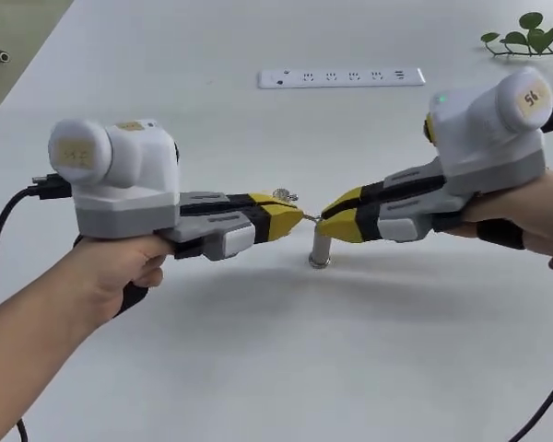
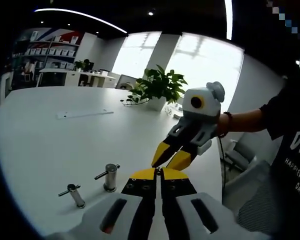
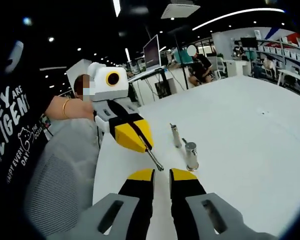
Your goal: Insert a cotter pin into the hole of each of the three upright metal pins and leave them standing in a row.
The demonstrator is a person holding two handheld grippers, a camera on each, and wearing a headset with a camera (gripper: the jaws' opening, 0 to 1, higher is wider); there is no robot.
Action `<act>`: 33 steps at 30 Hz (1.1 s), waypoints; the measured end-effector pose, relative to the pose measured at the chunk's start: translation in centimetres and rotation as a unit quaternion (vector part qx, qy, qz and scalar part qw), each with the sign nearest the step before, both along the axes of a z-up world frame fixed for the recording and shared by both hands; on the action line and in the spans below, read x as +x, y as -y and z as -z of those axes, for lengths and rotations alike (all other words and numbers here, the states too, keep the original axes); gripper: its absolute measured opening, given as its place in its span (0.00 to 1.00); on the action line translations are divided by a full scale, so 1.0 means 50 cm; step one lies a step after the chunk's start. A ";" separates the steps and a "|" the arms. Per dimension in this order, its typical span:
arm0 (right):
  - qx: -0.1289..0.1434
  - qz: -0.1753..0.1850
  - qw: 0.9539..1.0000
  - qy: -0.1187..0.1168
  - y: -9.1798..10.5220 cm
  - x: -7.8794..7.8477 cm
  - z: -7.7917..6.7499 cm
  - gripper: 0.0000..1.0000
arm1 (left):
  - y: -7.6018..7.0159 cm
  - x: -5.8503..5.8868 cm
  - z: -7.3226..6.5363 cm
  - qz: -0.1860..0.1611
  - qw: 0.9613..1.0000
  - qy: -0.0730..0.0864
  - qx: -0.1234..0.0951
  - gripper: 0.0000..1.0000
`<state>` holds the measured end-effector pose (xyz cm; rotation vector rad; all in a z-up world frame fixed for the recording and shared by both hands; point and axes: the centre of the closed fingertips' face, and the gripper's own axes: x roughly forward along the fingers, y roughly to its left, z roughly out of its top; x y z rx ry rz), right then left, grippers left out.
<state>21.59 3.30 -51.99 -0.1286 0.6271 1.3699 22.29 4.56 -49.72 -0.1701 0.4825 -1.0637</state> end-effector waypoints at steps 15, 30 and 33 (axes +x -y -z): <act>0.024 -0.065 0.997 -0.029 -0.014 -0.061 -0.021 0.02 | 0.019 -0.049 -0.017 0.059 0.997 -0.002 -0.039 0.00; 0.009 -0.104 0.995 0.002 -0.009 -0.079 -0.018 0.00 | 0.024 -0.066 -0.012 0.073 0.997 -0.005 -0.038 0.00; -0.002 -0.118 0.993 0.024 -0.008 -0.082 -0.014 0.00 | 0.025 -0.069 -0.010 0.075 0.997 -0.004 -0.035 0.01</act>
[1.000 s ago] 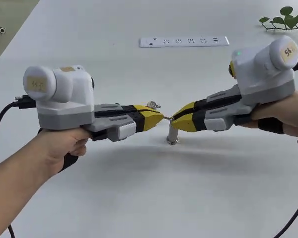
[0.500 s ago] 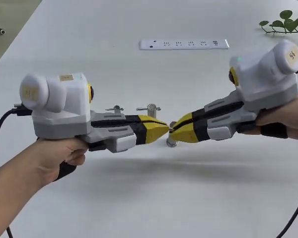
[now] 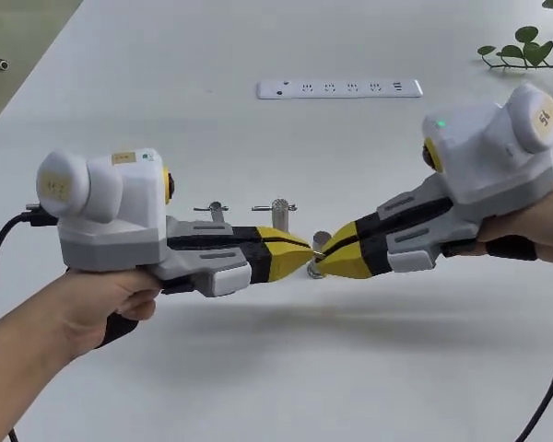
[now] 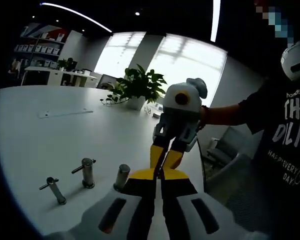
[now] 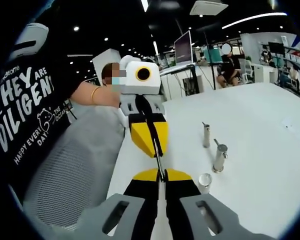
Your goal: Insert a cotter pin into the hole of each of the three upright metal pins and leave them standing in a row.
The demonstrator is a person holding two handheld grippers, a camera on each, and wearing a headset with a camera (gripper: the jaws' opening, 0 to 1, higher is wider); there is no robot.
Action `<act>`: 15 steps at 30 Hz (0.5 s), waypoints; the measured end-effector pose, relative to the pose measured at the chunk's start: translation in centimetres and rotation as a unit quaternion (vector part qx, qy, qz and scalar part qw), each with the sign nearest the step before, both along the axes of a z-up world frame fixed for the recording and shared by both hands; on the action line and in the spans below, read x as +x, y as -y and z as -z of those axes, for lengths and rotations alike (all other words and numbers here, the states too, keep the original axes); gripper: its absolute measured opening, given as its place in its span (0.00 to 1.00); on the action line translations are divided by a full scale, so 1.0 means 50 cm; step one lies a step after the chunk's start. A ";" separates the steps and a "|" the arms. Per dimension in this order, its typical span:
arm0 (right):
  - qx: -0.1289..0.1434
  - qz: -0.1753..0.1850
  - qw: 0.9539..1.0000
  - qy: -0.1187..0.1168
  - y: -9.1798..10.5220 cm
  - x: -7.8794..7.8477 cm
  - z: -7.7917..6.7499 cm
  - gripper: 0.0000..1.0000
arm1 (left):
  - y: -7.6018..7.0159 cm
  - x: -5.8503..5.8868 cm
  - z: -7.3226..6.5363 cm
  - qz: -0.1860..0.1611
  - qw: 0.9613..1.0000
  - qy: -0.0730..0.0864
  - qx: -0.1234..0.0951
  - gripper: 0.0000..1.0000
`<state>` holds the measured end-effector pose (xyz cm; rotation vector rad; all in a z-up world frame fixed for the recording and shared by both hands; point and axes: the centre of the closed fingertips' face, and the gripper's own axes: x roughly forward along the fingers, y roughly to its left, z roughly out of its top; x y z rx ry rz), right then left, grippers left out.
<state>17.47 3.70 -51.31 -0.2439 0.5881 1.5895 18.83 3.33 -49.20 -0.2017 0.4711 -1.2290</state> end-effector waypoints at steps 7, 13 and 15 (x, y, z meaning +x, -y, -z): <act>-0.020 -0.012 0.999 0.032 -0.001 0.004 0.008 0.00 | -0.003 0.010 0.008 -0.012 1.000 0.010 0.015 0.03; -0.032 -0.002 0.998 0.046 0.005 0.019 0.015 0.00 | -0.005 0.014 0.015 -0.018 0.999 0.017 0.028 0.08; -0.035 0.003 0.998 0.050 0.008 0.025 0.016 0.00 | -0.005 0.014 0.019 -0.017 0.999 0.020 0.035 0.11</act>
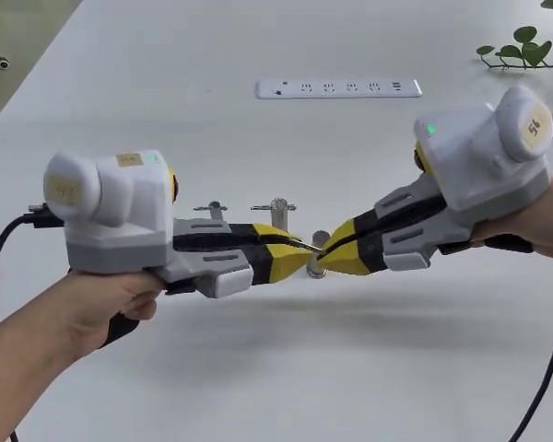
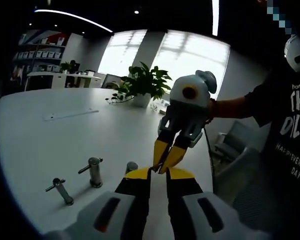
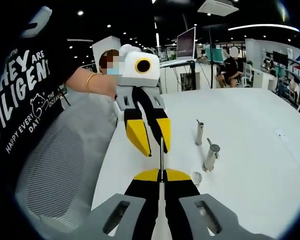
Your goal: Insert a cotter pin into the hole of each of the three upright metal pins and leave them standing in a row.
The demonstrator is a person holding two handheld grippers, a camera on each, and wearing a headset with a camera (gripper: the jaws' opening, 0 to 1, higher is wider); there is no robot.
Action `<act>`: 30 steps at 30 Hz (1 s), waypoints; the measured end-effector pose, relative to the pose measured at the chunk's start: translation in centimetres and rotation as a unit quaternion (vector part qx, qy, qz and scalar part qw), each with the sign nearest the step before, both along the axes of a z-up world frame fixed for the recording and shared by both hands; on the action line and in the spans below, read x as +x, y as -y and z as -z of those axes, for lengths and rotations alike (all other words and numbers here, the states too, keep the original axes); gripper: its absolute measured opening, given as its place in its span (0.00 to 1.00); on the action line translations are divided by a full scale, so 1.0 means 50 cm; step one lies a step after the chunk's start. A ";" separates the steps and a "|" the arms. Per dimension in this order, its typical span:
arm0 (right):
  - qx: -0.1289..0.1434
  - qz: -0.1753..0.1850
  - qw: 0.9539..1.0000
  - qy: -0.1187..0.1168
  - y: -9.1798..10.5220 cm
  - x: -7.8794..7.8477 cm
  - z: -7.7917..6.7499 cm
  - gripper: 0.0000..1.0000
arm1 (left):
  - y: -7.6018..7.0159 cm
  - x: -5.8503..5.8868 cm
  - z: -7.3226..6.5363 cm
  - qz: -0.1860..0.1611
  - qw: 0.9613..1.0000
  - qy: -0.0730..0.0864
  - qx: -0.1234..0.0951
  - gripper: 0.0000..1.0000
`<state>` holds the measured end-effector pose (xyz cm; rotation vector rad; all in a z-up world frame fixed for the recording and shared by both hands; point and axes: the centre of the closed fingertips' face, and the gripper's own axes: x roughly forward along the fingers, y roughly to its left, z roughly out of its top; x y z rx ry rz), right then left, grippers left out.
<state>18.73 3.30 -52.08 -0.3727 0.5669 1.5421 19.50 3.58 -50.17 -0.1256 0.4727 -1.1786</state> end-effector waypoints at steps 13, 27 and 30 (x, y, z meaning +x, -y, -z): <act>-0.056 0.014 0.998 0.039 0.036 0.026 0.022 0.00 | -0.017 0.035 0.027 -0.061 0.993 0.069 0.073 0.20; -0.121 0.025 0.990 0.062 0.085 0.050 0.057 0.00 | -0.011 0.052 0.079 -0.106 0.983 0.084 0.126 0.24; -0.134 0.024 0.988 0.067 0.092 0.054 0.064 0.00 | -0.008 0.058 0.089 -0.116 0.981 0.084 0.131 0.25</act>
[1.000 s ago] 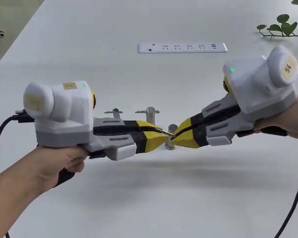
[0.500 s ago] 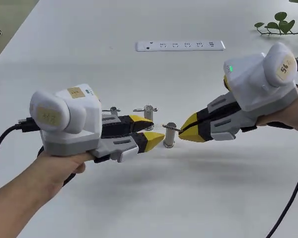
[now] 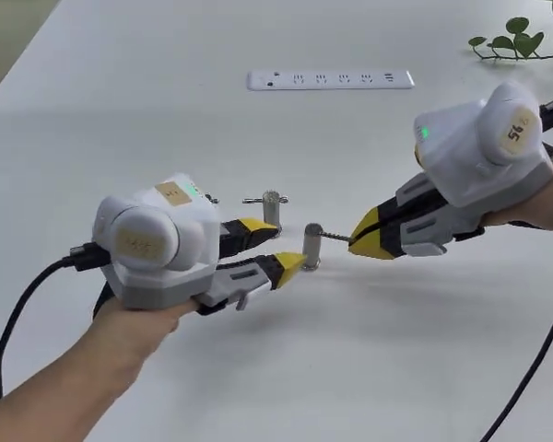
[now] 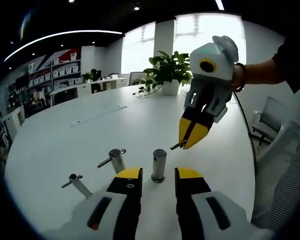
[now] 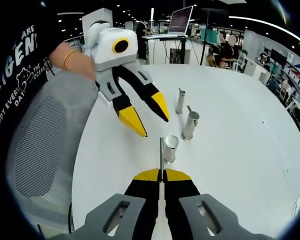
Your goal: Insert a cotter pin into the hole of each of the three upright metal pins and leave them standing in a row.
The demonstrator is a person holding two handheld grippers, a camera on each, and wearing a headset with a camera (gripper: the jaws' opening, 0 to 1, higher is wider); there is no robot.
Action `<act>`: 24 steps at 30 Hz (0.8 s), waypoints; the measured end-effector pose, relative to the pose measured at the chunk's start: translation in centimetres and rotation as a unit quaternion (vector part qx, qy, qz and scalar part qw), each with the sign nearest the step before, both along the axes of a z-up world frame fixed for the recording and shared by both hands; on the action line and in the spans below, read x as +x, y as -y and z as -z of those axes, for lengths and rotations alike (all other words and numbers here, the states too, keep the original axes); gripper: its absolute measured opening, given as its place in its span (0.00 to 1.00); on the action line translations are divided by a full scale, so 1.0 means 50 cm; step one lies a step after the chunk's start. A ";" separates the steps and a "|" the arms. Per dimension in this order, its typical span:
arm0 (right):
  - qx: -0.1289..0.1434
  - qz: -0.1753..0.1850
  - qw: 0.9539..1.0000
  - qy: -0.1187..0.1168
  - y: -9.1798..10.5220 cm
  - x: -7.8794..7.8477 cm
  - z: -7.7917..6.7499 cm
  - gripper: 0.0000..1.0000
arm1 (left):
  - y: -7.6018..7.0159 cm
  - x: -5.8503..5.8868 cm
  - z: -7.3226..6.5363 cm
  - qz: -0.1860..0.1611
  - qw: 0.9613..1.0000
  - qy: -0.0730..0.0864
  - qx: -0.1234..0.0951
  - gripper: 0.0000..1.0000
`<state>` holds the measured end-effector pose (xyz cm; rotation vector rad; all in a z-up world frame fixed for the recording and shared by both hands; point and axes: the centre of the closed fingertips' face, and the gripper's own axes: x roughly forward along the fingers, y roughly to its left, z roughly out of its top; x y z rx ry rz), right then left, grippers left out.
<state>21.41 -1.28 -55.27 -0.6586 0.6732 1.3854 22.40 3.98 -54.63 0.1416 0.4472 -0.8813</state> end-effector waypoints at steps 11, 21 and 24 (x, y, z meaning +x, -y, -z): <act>-0.048 -0.008 0.999 0.017 0.023 0.018 0.028 0.00 | 0.021 0.017 0.038 -0.017 1.000 0.001 0.023 0.24; -0.057 -0.007 0.998 0.019 0.028 0.034 0.040 0.00 | 0.036 0.029 0.065 -0.020 0.999 0.004 0.045 0.22; -0.059 -0.010 0.998 0.020 0.025 0.034 0.042 0.00 | 0.037 0.033 0.068 -0.024 0.999 0.004 0.046 0.21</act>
